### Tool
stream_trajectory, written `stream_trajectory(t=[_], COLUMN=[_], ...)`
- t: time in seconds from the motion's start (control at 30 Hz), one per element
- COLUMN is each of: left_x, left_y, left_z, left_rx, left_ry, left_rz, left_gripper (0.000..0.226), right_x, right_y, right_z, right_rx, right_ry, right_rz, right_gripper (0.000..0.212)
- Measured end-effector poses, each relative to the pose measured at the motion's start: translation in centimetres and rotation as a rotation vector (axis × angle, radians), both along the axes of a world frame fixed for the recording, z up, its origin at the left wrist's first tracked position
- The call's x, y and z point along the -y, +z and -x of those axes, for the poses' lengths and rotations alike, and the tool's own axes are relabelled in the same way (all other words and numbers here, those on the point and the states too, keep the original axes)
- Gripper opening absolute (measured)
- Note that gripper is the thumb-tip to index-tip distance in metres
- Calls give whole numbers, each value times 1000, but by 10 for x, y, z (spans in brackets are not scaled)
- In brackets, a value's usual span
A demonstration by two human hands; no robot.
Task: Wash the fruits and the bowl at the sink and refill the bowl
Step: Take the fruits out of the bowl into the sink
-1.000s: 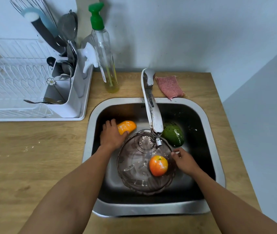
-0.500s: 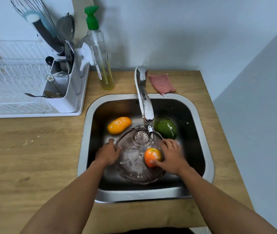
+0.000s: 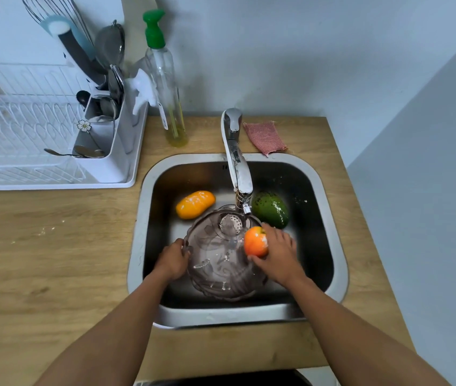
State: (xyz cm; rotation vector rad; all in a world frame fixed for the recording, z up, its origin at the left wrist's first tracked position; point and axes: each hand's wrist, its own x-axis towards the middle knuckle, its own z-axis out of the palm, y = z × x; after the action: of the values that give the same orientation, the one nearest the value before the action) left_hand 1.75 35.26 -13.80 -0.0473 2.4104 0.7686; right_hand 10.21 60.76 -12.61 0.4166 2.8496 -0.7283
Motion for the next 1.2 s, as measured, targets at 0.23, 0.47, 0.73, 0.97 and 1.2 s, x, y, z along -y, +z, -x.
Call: stream_trajectory(t=[0.23,0.47,0.73,0.97,1.2], left_x=[-5,-4,5,-5,-11], left_y=[0,8,19,25,36], left_z=[1,6,14,14,20], left_rx=[37,-76,-103,-139,-184], left_ry=[95,147,219,239,243], left_rz=[-65,-110,-208,-202,-261], left_gripper=[25,16,11,11,13], right_x=[-33,-32,-35,-39,-55], right_y=[16,3,-3,-4,17], right_z=[-17,-21,-20,-20,-4], right_rx=[-31,356,503,504,506], right_ry=[-354,-358,-168,-152,-144], right_rz=[117,219,201,225,284], right_gripper=[107,117,125,130,91])
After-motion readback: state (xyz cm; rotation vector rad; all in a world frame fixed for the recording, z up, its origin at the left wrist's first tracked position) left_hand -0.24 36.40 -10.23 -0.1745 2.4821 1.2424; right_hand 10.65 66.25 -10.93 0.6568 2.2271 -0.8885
